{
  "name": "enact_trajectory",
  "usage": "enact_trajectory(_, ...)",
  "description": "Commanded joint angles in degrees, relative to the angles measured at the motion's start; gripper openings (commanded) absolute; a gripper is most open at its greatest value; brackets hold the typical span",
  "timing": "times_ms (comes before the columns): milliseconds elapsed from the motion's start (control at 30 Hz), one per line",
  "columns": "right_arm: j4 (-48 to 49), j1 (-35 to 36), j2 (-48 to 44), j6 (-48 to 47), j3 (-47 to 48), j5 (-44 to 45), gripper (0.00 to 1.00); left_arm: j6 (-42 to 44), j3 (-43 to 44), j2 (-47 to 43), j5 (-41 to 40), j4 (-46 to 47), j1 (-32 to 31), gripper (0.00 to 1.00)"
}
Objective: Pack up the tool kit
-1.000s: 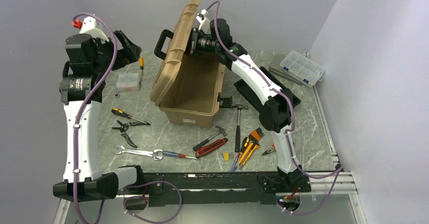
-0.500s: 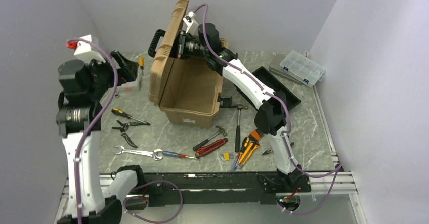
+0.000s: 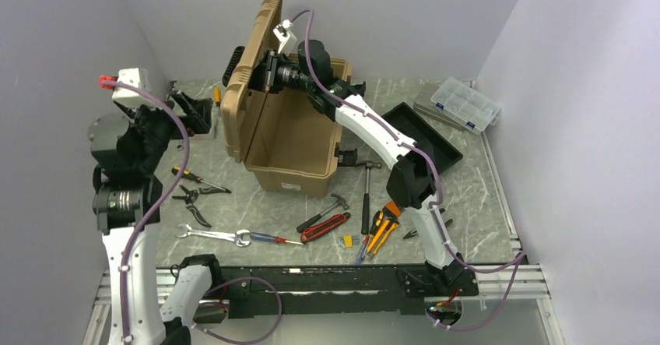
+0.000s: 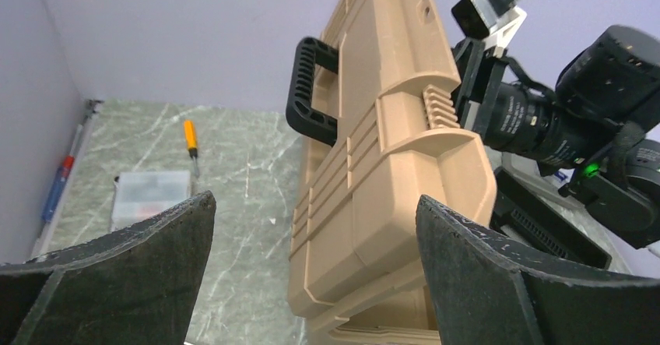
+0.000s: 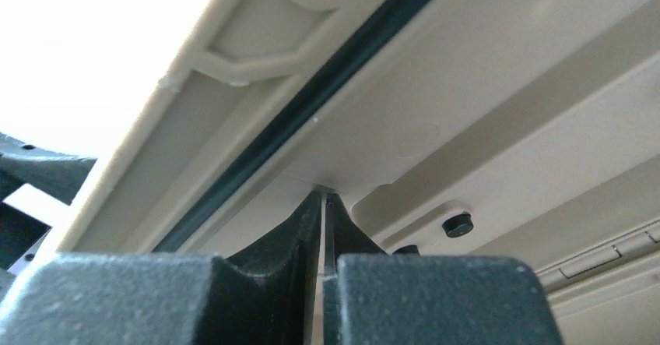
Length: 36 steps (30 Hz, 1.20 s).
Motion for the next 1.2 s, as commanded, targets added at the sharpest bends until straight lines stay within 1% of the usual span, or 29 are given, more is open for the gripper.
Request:
enact_trajectory(0, 4.2, 0.9, -0.1, -0.4, 2.8, 0.7, 0.14, -0.2, 0.9, 1.9, 4.6, 2.3, 0.2, 0.99)
enact_trajectory(67, 4.5, 1.2, 0.3, -0.3, 3.1, 0.4, 0.2, -0.7, 0.3, 1.6, 7.1, 4.2, 0.2, 0.99)
enact_trajectory(200, 6.2, 1.7, 0.8, 0.2, 2.0, 0.3, 0.41, -0.7, 0.0, 1.5, 12.7, 8.0, 0.2, 0.99)
enact_trajectory(267, 7.1, 1.7, 1.0, 0.6, 1.4, 0.1, 0.48, -0.9, 0.4, 1.7, 14.3, 9.0, 0.2, 0.99)
enact_trajectory(367, 7.3, 1.8, 0.7, 0.7, 1.3, 0.1, 0.58, -0.7, 1.4, 1.8, 13.9, 8.9, 0.2, 0.99)
enact_trajectory(500, 8.0, 1.7, -1.1, -0.3, -1.1, 0.7, 0.83, 0.4, 2.6, 1.3, 11.6, 8.1, 0.2, 1.0)
enact_trajectory(533, 8.4, 1.7, -1.6, -0.5, -1.9, 0.9, 0.85, 0.6, 3.1, 1.4, 11.1, 7.7, 0.2, 0.99)
enact_trajectory(567, 8.8, 1.8, -2.1, -0.7, -2.4, 1.0, 0.89, 0.7, 3.5, 1.6, 10.7, 7.2, 0.2, 0.99)
enact_trajectory(633, 8.3, 1.8, -2.3, -0.9, -2.1, 0.9, 0.91, 0.7, 4.1, 2.0, 10.8, 6.6, 0.2, 0.99)
enact_trajectory(733, 6.5, 1.7, -2.1, -1.0, -1.1, 1.3, 0.84, 0.4, 4.3, 2.4, 10.9, 6.4, 0.2, 0.99)
enact_trajectory(800, 6.7, 1.6, -3.0, -1.4, -2.5, 1.7, 0.83, 0.5, 4.4, 2.8, 10.8, 6.1, 0.2, 0.99)
enact_trajectory(1033, 8.1, -0.2, -11.9, -4.4, -13.2, 4.4, 0.83, 0.4, 5.0, 2.7, 10.7, 5.7, 0.2, 0.99)
enact_trajectory(1100, 8.0, -1.2, -15.6, -5.0, -17.8, 6.2, 0.85, -0.3, 4.8, 2.5, 12.1, 6.0, 0.2, 0.99)
enact_trajectory(1167, 5.8, -2.5, -19.1, -6.3, -22.4, 8.6, 0.88, -1.9, 4.4, 2.3, 14.3, 6.5, 0.2, 0.99)
